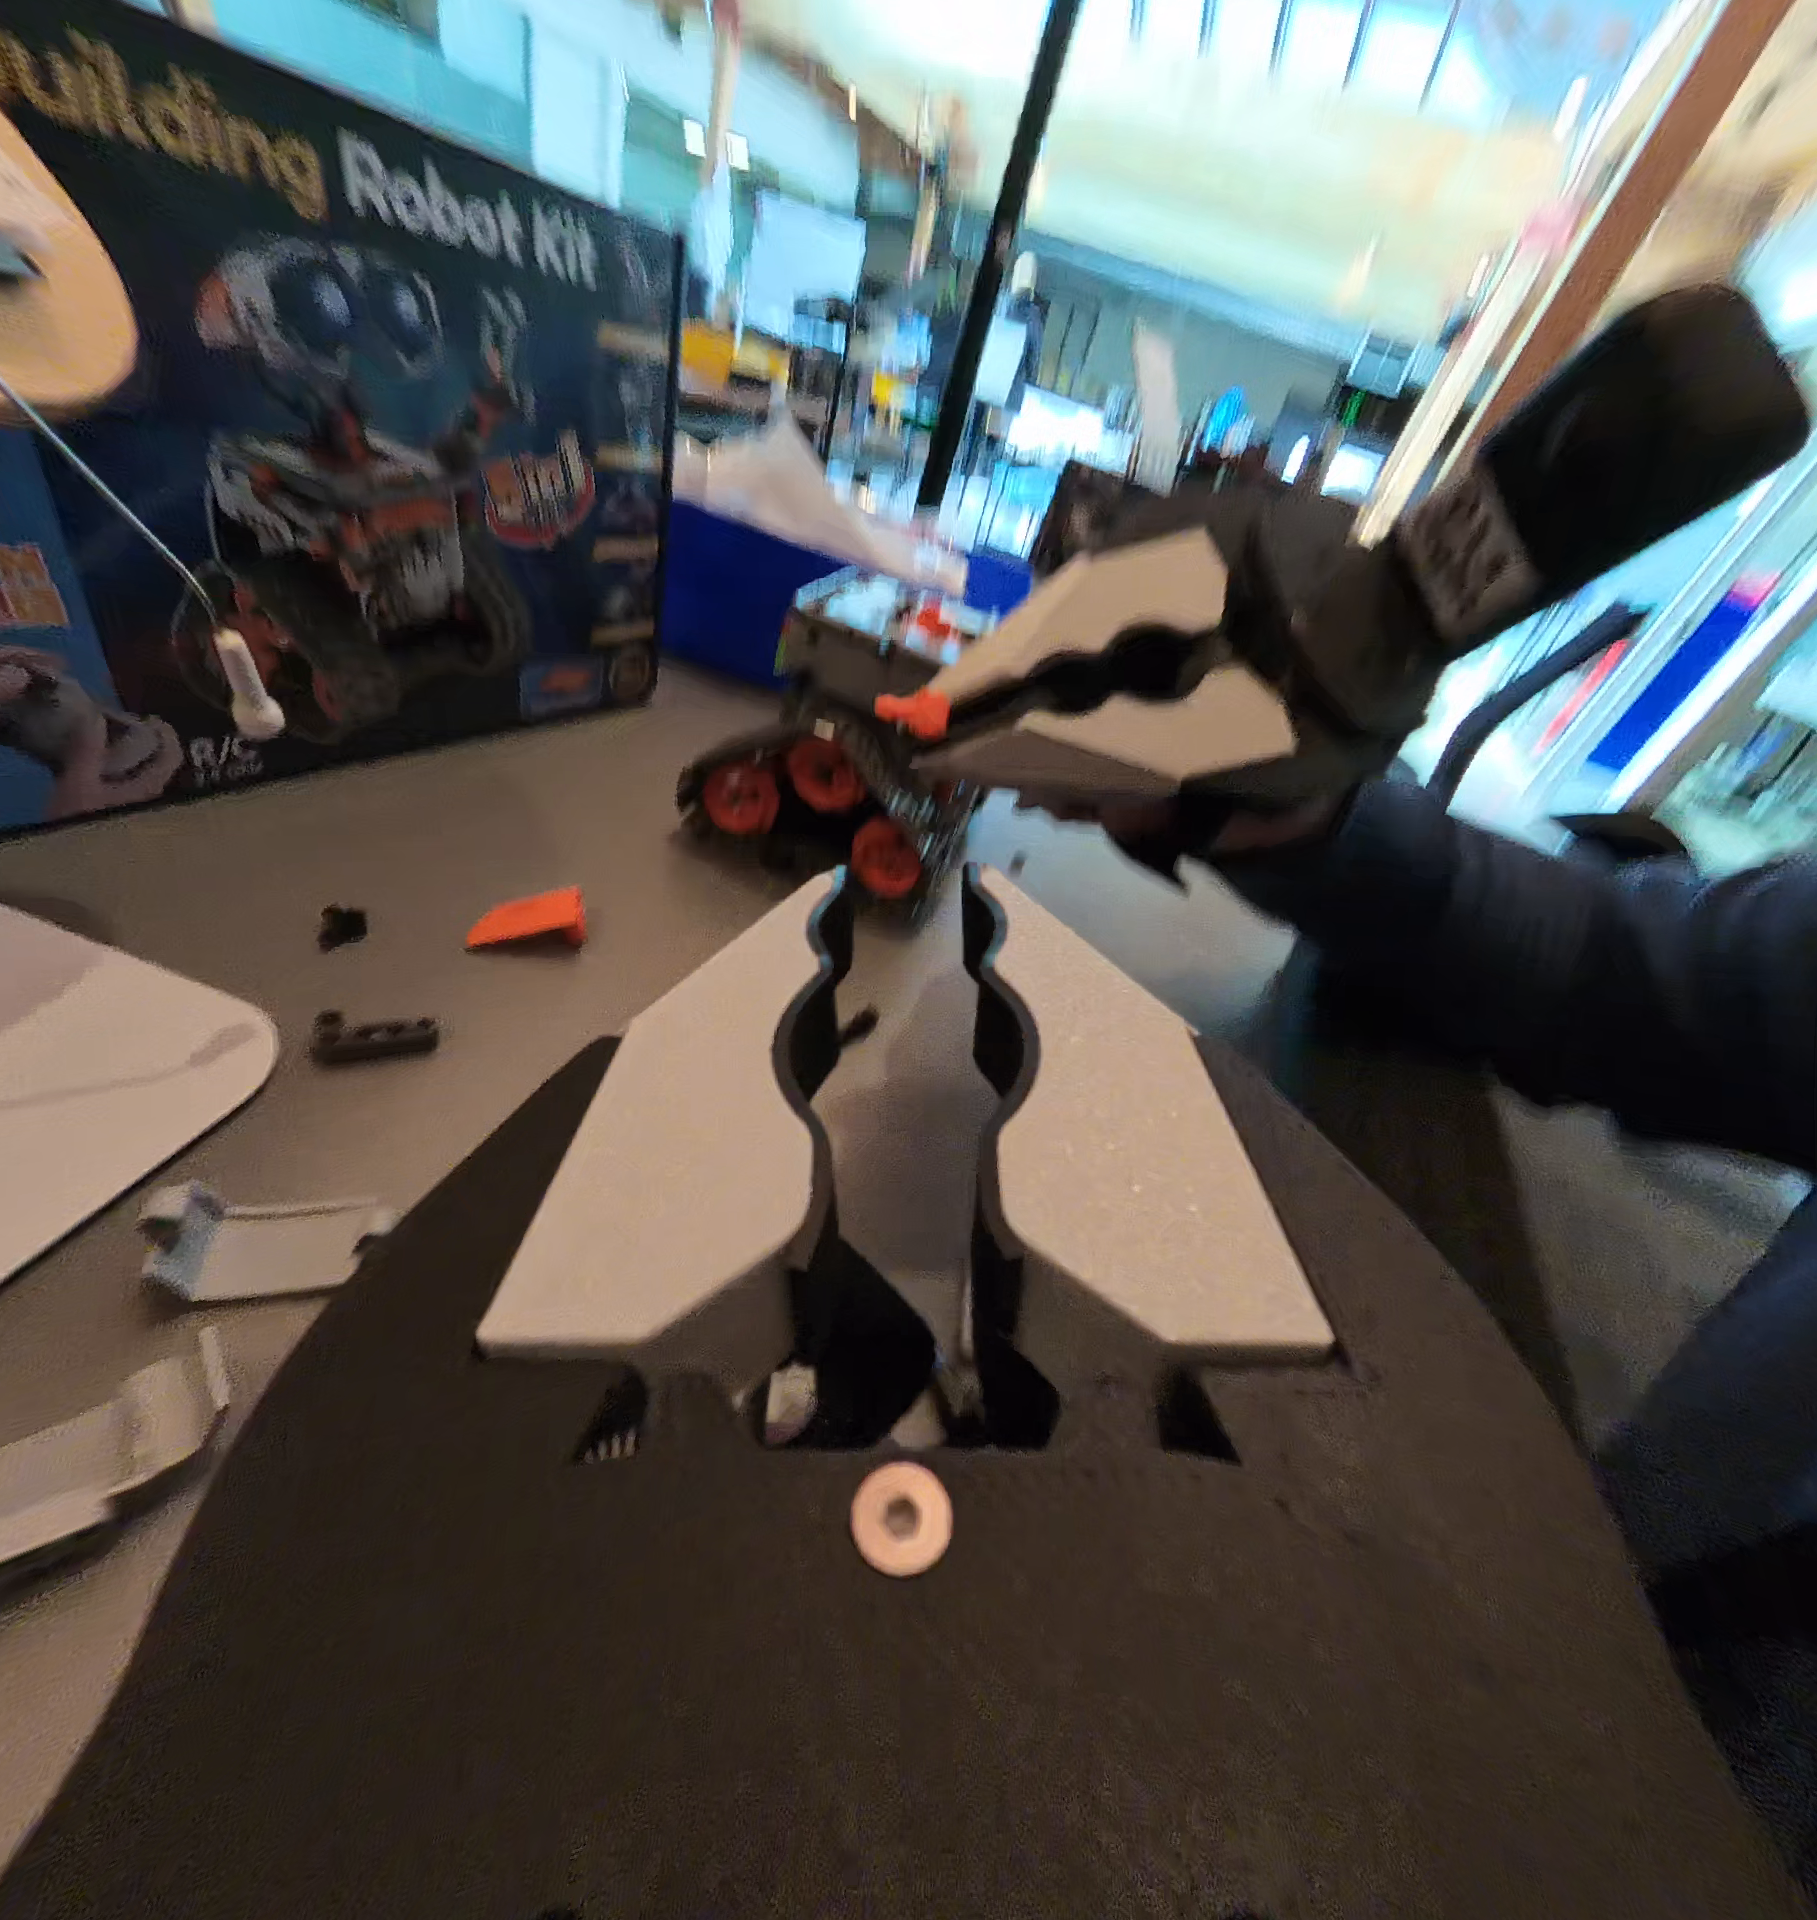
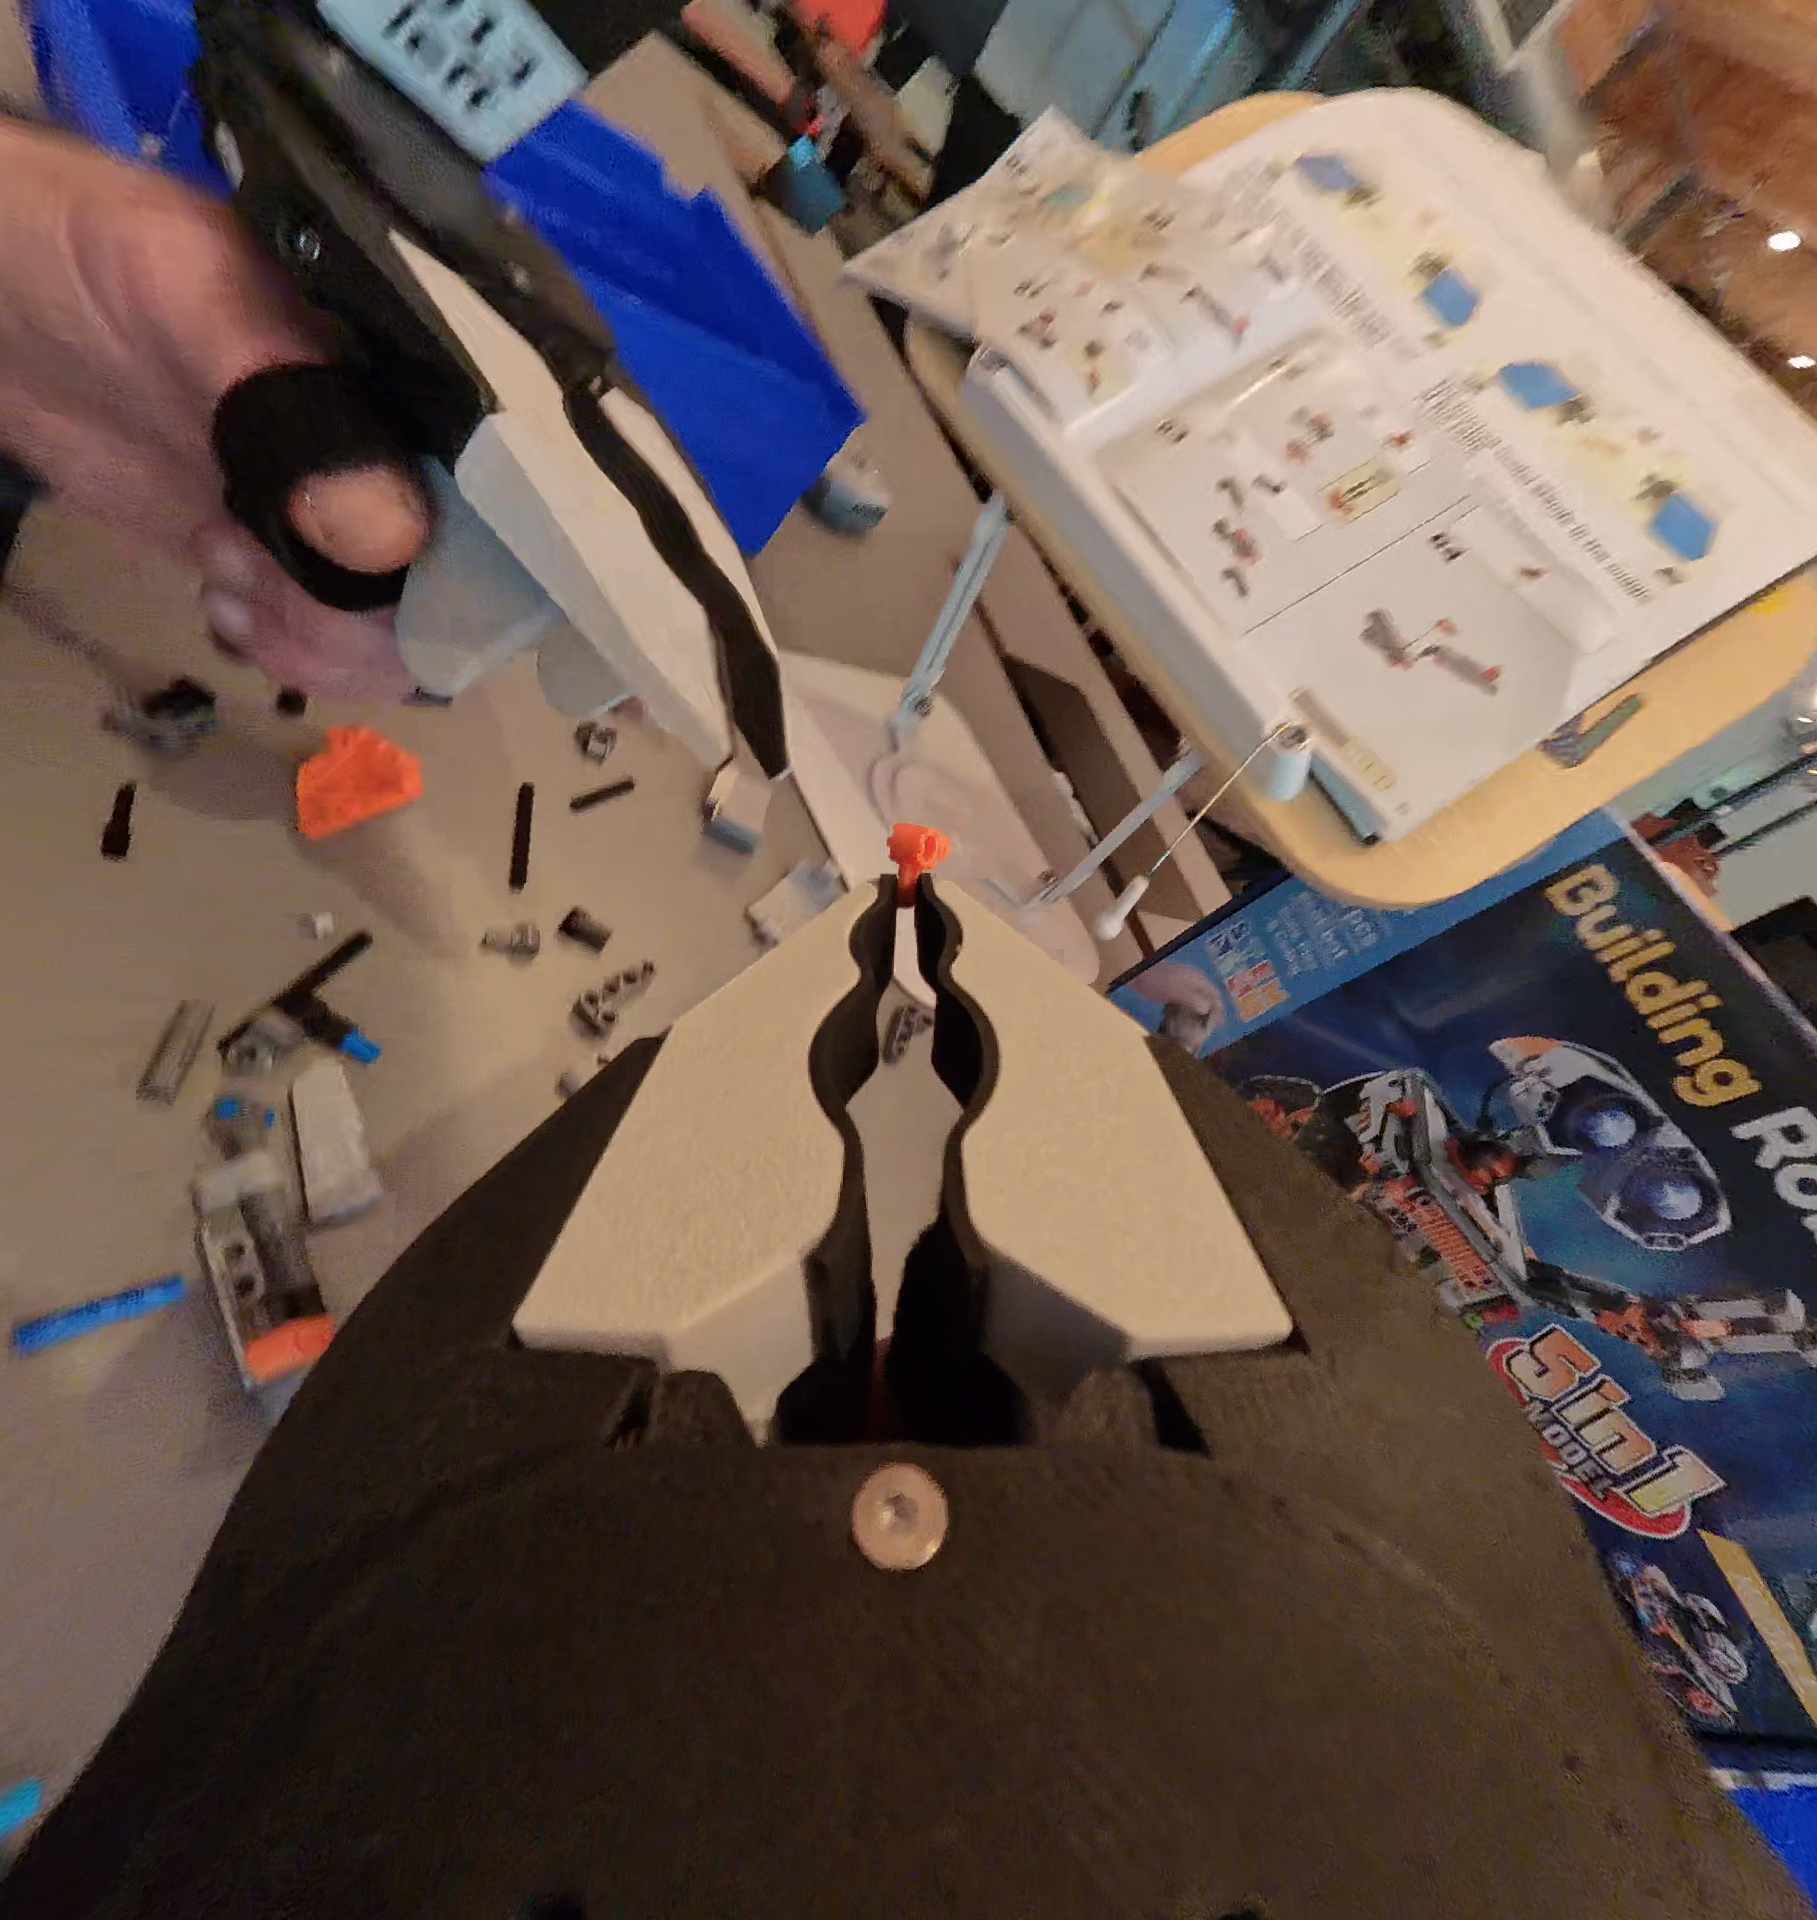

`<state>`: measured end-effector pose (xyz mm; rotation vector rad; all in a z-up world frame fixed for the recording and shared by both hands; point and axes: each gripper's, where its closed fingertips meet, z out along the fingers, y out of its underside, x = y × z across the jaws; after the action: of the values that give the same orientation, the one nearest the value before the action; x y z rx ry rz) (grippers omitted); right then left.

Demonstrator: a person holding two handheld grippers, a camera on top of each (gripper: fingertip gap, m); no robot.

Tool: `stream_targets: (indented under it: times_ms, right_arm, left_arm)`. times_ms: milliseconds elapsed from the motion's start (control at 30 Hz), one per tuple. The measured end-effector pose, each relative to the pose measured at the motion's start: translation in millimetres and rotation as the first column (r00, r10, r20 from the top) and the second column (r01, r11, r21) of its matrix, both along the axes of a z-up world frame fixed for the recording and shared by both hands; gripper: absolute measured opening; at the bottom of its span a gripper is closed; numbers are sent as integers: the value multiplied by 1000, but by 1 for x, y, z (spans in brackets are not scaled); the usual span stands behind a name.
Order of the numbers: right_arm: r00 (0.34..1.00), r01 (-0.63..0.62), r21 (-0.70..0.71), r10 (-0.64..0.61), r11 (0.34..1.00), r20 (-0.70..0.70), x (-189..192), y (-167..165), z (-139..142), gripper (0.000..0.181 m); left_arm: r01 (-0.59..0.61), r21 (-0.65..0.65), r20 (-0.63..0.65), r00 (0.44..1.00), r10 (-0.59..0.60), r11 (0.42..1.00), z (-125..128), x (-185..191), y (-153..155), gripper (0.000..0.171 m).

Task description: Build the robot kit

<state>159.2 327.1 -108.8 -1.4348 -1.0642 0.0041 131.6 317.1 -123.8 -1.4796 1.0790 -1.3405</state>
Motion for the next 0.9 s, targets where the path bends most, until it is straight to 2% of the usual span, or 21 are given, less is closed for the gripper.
stream_targets:
  times_ms: [67,133,233,367,500,733,900]
  right_arm:
    - [998,-10,-38,12,999,68,8,1,-17,0]
    - [989,-26,-84,38,996,140,12,-1,-36,1]
    - [982,-15,-115,36,993,183,17,3,-52,1]
    - [982,-6,-114,28,993,187,20,5,-54,1]
    - [981,-8,-108,29,994,191,18,4,-55,1]
    - [980,-16,-112,37,994,193,17,3,-57,1]
    - [981,-15,-117,37,993,189,21,2,-56,1]
  left_arm:
    - [36,124,-205,979,-9,992,-29,3,-2,22]
    - [101,237,-391,920,-1,966,-59,3,-2,23]
    - [181,341,-560,827,45,923,-92,7,-3,25]
    - [284,430,-688,718,108,857,-119,13,-4,26]
    - [283,467,-730,658,184,838,-131,13,7,17]
    - [249,452,-724,664,189,857,-132,14,13,10]
    - [215,154,-641,764,-69,964,-117,20,-9,9]
